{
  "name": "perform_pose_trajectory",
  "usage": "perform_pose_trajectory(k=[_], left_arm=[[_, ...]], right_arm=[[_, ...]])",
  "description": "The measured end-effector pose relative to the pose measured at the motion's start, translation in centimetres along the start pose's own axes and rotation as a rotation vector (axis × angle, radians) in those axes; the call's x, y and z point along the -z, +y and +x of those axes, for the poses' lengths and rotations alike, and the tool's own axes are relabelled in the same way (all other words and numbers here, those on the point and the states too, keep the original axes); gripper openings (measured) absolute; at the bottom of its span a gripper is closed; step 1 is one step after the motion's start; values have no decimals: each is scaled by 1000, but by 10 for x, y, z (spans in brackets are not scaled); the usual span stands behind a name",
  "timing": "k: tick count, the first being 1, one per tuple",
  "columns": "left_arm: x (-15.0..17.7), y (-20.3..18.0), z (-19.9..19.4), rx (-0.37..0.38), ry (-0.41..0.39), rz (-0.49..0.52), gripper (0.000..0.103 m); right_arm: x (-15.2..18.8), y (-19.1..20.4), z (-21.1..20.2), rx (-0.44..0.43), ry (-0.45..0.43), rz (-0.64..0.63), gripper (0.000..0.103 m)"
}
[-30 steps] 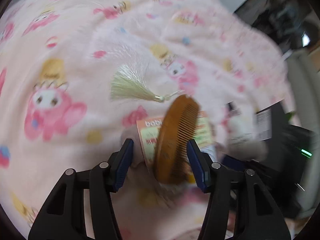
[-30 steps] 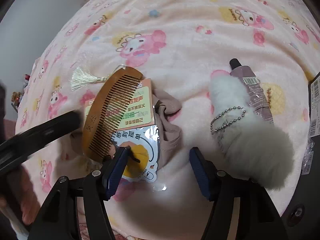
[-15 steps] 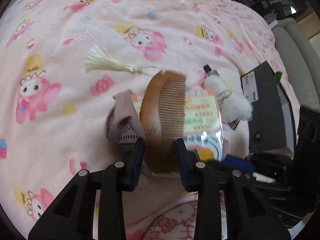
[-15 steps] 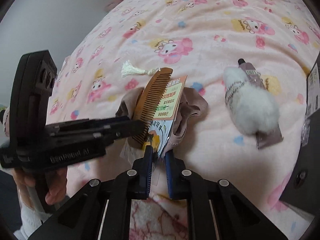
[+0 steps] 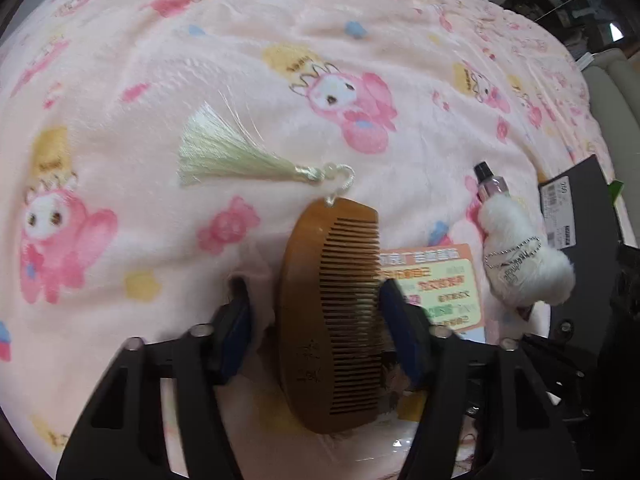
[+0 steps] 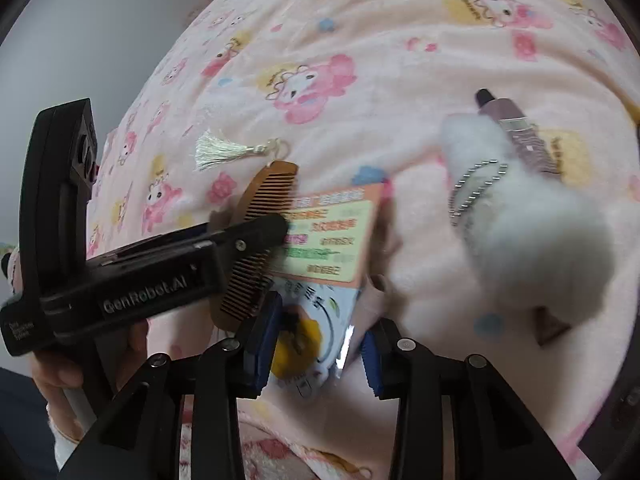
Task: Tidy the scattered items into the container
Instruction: 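Grasp the wooden comb with the left gripper while the right gripper grasps the printed card, then lift the comb with the left gripper while the right gripper carries the card toward the box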
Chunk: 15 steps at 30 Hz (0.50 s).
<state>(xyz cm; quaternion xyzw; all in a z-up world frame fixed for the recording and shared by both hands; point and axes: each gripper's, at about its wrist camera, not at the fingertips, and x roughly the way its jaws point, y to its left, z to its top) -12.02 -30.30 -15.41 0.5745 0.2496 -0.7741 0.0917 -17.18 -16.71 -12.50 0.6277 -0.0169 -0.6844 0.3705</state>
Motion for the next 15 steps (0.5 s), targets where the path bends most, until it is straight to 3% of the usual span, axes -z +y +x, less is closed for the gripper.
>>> perform_pose_trajectory(k=[2, 6, 10, 12, 15], left_arm=[[6, 0, -4, 29, 1, 6, 53], [19, -10, -26, 144, 1, 22, 53], [32, -35, -48, 196, -14, 82, 53], [35, -48, -56, 170, -23, 107, 53], [42, -49, -51, 68, -15, 119, 54]], right_arm=[[5, 4, -3, -25, -8, -10, 14], [23, 13, -33, -55, -70, -17, 8], [44, 9, -73, -67, -141, -5, 7], [57, 1, -95, -65, -178, 14, 6], [75, -10, -111, -11, -186, 20, 6]])
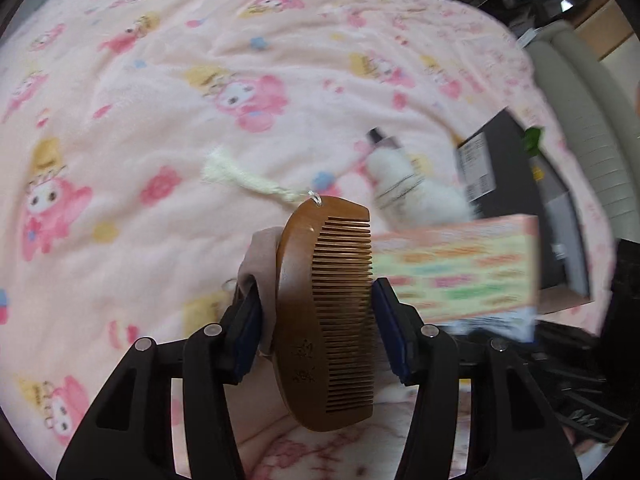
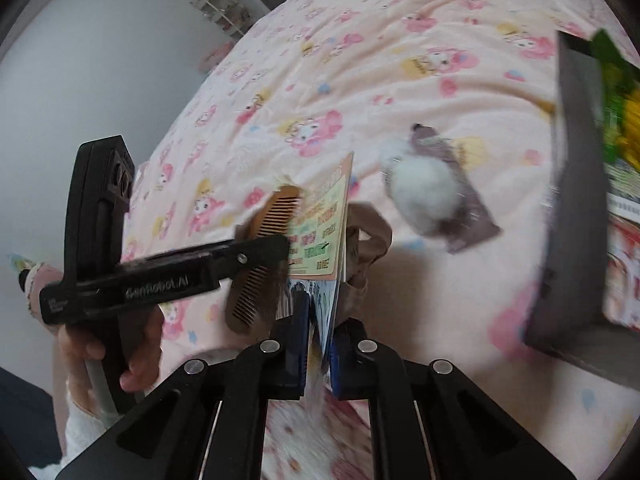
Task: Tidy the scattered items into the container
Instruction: 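Lift the comb with the left gripper while the right gripper carries the card toward the box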
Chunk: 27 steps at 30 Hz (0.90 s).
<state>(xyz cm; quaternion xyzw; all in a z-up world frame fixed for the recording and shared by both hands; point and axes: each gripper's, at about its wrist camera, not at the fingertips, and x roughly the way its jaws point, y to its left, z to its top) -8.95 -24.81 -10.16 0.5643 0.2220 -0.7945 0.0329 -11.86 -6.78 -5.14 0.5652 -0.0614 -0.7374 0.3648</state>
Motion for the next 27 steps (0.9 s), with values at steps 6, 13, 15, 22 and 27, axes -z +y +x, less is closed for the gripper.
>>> perform_pose_trajectory(k=[6, 13, 15, 22, 27], left_arm=[[17, 38, 4, -59, 41, -95, 54], [34, 82, -26, 47, 14, -225, 60], [36, 87, -27, 40, 11, -240, 60], [51, 85, 1, 61, 38, -259, 30], [58, 82, -22, 117, -36, -253, 14]], right_arm=[[25, -31, -1, 103, 44, 19, 9], [34, -51, -18, 83, 38, 76, 14], [33, -52, -20, 71, 25, 80, 14], [43, -40, -18, 89, 22, 19, 9], [53, -57, -34, 130, 7, 59, 8]])
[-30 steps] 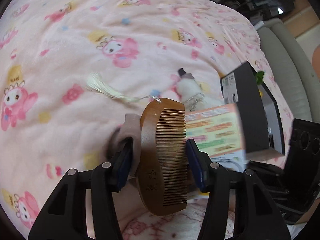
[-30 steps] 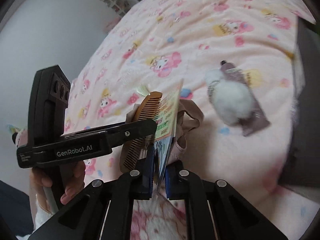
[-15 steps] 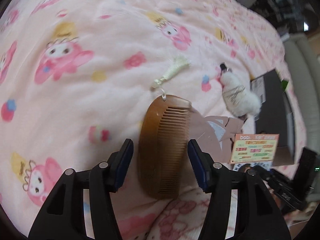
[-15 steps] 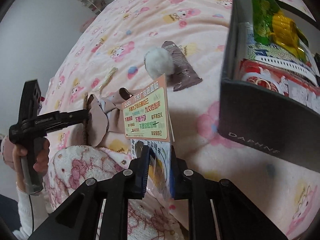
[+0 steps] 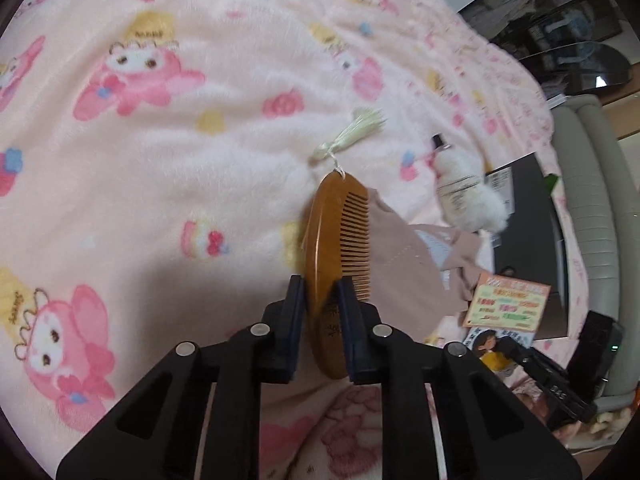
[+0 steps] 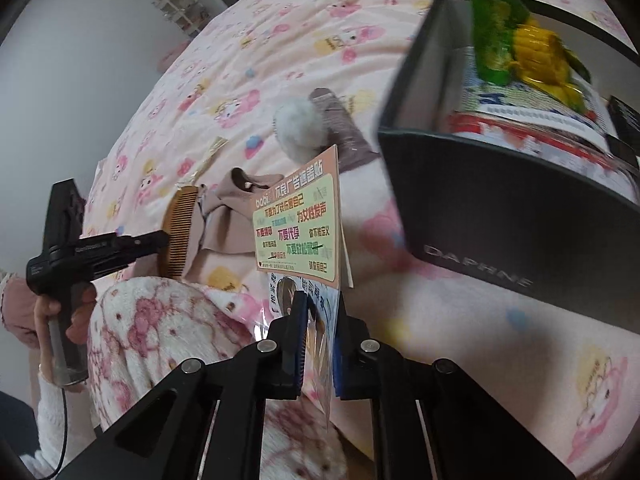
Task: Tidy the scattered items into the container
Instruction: 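Lift the comb with the left gripper while the right gripper carries the card toward the box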
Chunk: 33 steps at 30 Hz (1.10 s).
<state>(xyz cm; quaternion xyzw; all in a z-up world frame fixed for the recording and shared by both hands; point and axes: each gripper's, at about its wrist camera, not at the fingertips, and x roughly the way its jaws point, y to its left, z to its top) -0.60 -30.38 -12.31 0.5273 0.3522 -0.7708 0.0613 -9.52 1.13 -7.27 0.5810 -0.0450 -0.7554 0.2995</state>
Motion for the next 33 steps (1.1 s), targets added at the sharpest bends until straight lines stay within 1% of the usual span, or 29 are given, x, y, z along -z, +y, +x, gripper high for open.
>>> perform_pose_trajectory(k=[2, 3, 4, 6, 9, 12, 13, 14, 16, 17, 18, 20, 23, 27, 29, 33], left_arm=[[1, -5, -2, 37, -1, 23, 13], [-1, -6, 0, 58, 19, 38, 14], [-3, -12, 7, 73, 55, 51, 15], [-6, -23, 18, 63, 91, 82, 17], [-7, -43, 29, 58, 112, 129, 21], [-12, -45, 37, 77, 111, 107, 30], [-15, -45, 44, 105, 134, 88, 36], [-20, -40, 42, 130, 153, 74, 46], [-28, -36, 46, 158, 175, 33, 56], [-31, -35, 48, 159, 183, 28, 57], [-34, -35, 50, 160, 195, 27, 57], [-36, -36, 53, 156, 208, 36, 53], [-32, -42, 45, 150, 181, 71, 53], [-24, -55, 33, 150, 156, 103, 52], [-21, -63, 28, 142, 147, 116, 52], [-15, -79, 12, 198, 117, 130, 52]], right_arm=[[6, -7, -7, 20, -5, 7, 8], [8, -12, -10, 24, -3, 13, 8], [11, -16, -12, 15, 3, 25, 8], [12, -24, -12, -18, 16, 57, 8], [9, -25, -10, -32, 11, 71, 10], [4, -24, -1, -61, 18, 88, 12], [3, -25, 6, -68, 30, 103, 13], [1, -27, 12, -87, 42, 118, 13], [0, -33, 20, -126, 47, 162, 15], [-1, -35, 22, -144, 43, 176, 15], [-1, -36, 23, -150, 38, 184, 15], [-2, -30, 22, -150, 35, 154, 14], [2, -22, 12, -163, 12, 121, 6], [10, -17, -6, -122, -31, 99, 4], [13, -18, -13, -124, -42, 107, 3], [18, -26, -35, -152, -76, 137, 3]])
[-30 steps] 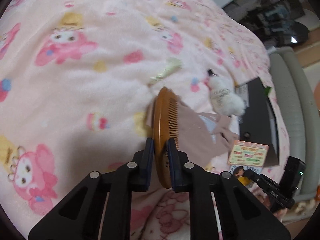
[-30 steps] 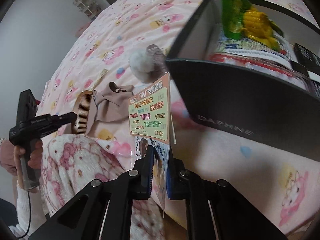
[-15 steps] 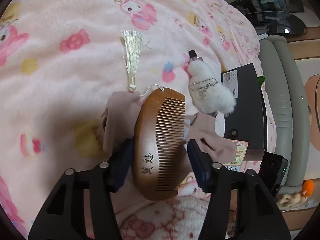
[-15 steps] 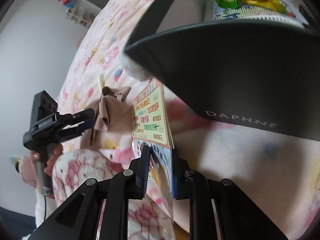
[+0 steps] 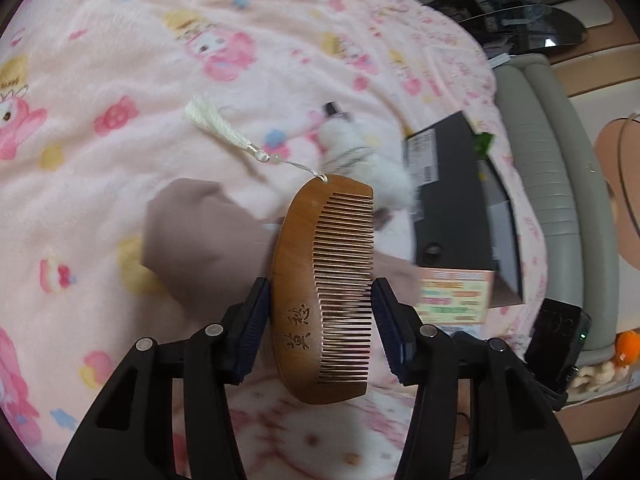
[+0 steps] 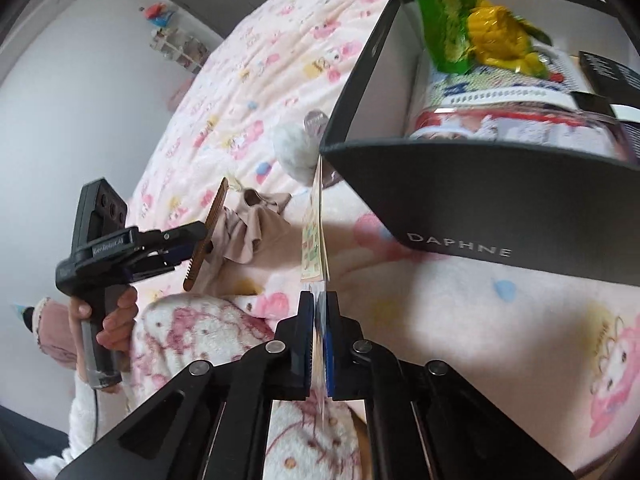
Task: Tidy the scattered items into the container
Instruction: 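Lift the comb with the left gripper while the right gripper carries the card toward the box, then lower the comb into the box with the left gripper while the right gripper drops the card in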
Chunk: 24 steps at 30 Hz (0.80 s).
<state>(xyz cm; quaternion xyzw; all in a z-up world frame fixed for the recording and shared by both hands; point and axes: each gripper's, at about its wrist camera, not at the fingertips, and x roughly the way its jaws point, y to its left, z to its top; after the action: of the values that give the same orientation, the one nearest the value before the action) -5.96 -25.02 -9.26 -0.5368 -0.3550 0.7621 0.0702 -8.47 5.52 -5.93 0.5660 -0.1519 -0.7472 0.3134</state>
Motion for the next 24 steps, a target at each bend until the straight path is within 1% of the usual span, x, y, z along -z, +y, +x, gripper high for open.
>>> perform_pose_trajectory(k=[5, 6, 7, 9, 10, 13, 15, 16, 17, 18, 19, 20, 21, 22, 24], left_arm=[[3, -35, -10, 36, -20, 56, 53], [3, -45, -11, 38, -25, 73, 53], [3, -57, -14, 40, -32, 98, 53], [1, -75, -16, 35, -48, 138, 53], [1, -82, -15, 28, -57, 149, 53], [4, -86, -15, 26, -64, 152, 53], [7, -86, -8, 16, -53, 140, 53], [10, -84, -6, 12, -47, 132, 53], [13, -83, -3, 8, -40, 121, 53], [15, -82, 1, 1, -35, 113, 53], [18, -81, 5, -10, -31, 108, 53], [20, -80, 9, -18, -25, 109, 53], [22, -81, 15, -26, -17, 109, 53], [23, -81, 20, -27, -9, 109, 53], [23, -81, 28, -28, 4, 109, 53]], right_arm=[[-3, -5, -29, -92, -48, 54, 2], [-6, -5, -36, -122, -58, 53, 2], [-7, -4, -40, -129, -63, 43, 2], [-11, 0, -41, -82, -58, -15, 2], [-11, -2, -39, -64, -53, -19, 2], [-11, -21, -17, -51, -10, 34, 3], [-6, -35, -10, 1, -13, 60, 5], [-5, -40, -7, 10, -9, 61, 11], [-3, -44, -3, 16, 3, 62, 21], [-2, -49, 1, 13, 20, 69, 26], [-2, -51, 4, -15, 24, 76, 33], [-2, -51, 5, -51, 24, 82, 36], [-3, -51, 7, -107, 25, 88, 40], [-5, -50, 11, -138, 28, 87, 47], [-9, -44, 25, -162, 45, 61, 48]])
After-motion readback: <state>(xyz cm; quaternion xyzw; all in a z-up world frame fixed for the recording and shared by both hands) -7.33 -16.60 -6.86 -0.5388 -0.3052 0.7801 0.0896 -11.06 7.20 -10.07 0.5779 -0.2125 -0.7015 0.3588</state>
